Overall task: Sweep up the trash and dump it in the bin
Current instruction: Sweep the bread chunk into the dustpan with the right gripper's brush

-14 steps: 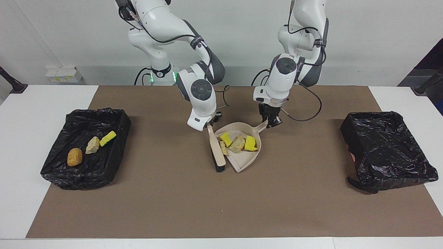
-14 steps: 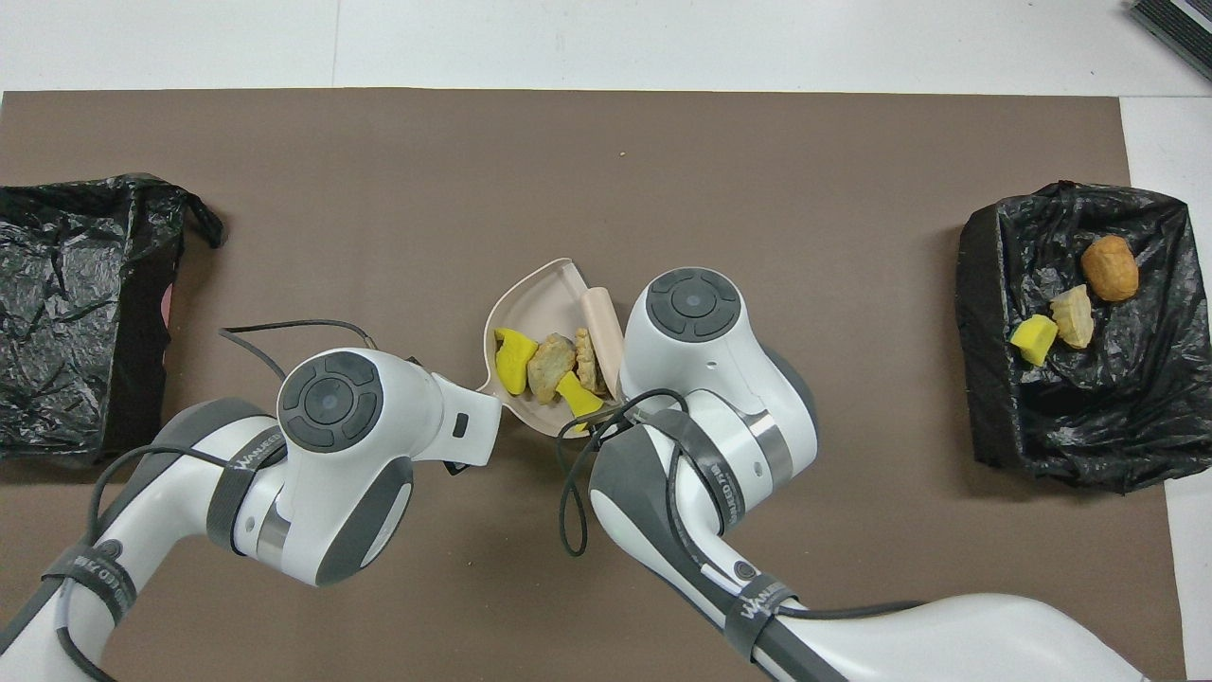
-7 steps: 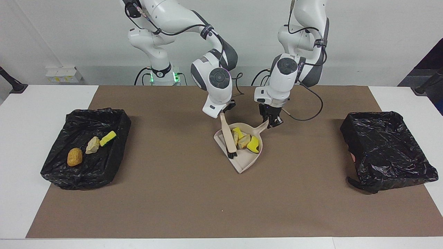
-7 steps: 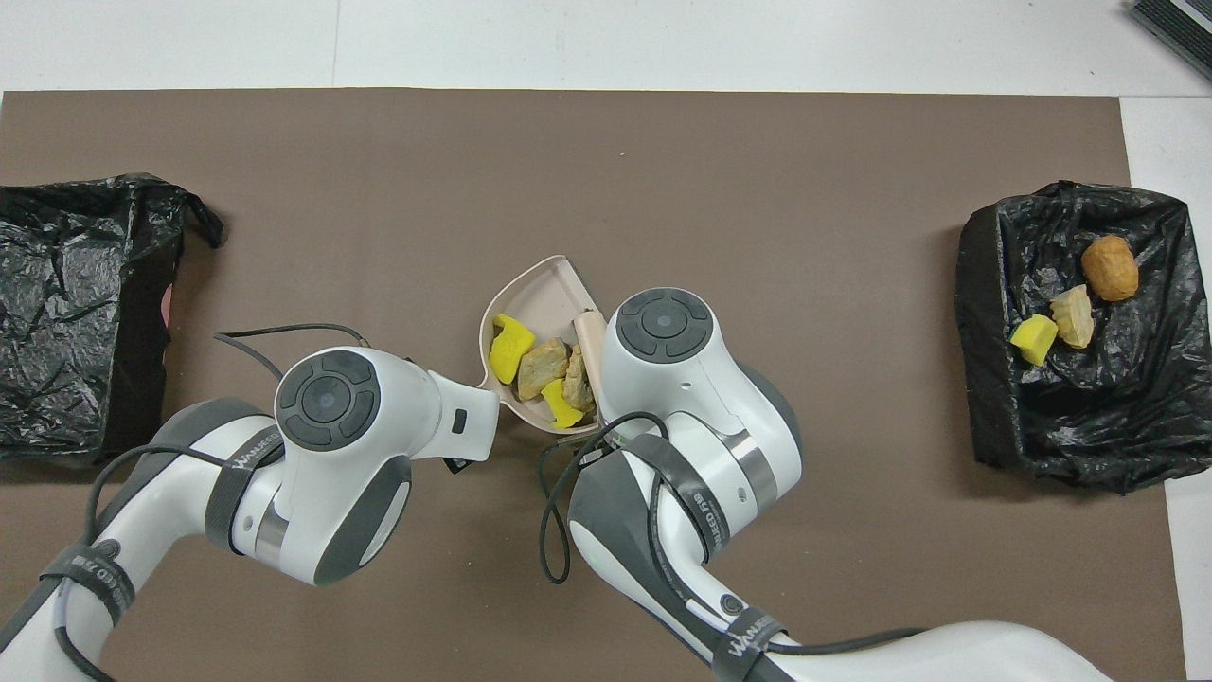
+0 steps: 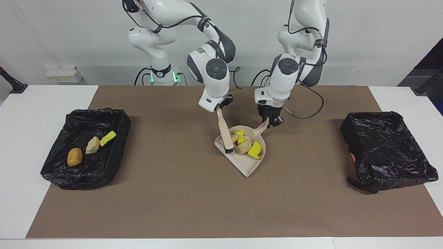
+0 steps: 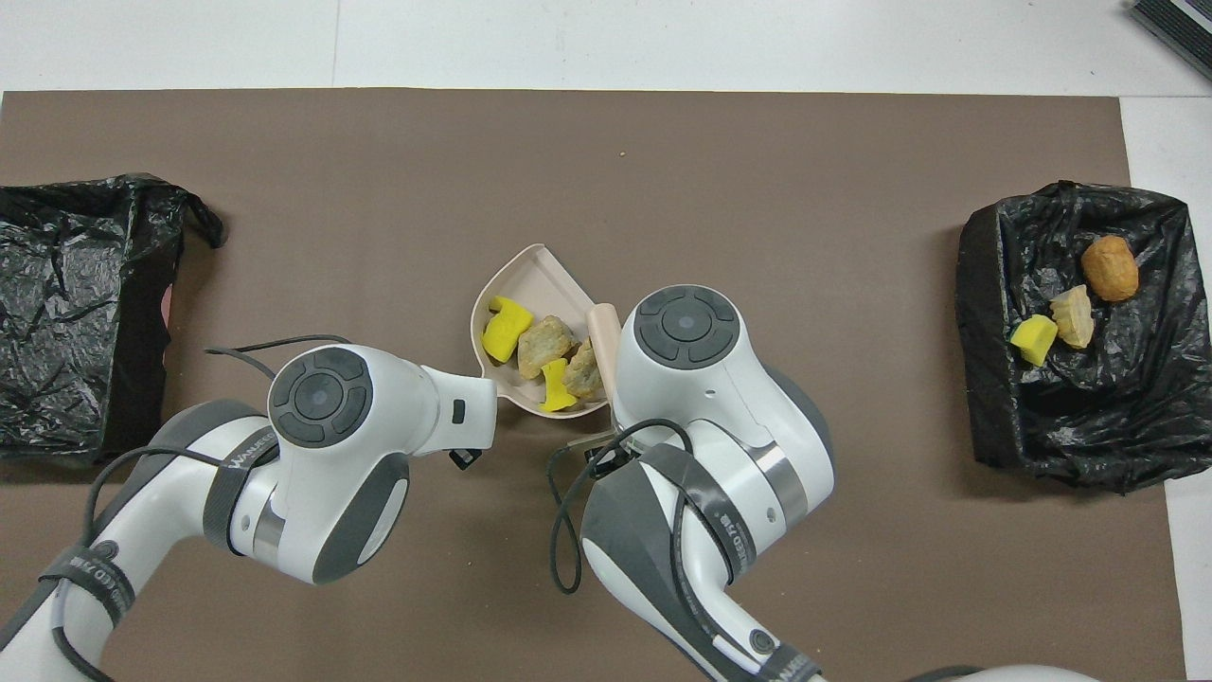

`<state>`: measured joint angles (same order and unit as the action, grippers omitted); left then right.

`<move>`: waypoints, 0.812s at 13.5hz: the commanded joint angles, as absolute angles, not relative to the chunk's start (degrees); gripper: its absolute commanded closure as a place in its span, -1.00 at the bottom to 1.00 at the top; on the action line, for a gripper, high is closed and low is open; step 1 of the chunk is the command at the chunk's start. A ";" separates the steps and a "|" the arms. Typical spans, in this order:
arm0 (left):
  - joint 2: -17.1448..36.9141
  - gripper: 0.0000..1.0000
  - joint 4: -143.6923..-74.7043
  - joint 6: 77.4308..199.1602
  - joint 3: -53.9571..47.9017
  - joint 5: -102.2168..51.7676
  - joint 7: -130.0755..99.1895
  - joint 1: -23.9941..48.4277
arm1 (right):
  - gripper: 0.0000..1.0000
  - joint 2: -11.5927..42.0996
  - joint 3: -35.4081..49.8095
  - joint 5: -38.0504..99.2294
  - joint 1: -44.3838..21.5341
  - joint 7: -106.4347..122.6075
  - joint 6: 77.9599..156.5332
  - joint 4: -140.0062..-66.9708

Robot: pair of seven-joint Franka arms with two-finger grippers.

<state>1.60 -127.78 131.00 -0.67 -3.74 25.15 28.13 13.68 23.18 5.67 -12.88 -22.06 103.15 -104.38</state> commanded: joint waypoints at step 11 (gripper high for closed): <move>2.20 1.00 -126.30 132.19 -0.26 -10.90 24.70 25.58 | 1.00 7.74 23.64 6.68 -11.78 -22.50 102.39 -105.82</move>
<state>1.89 -127.24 131.42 -0.14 -9.73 24.77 26.35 9.80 23.20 5.67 -12.79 -22.06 103.00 -104.63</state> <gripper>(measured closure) 0.687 0.744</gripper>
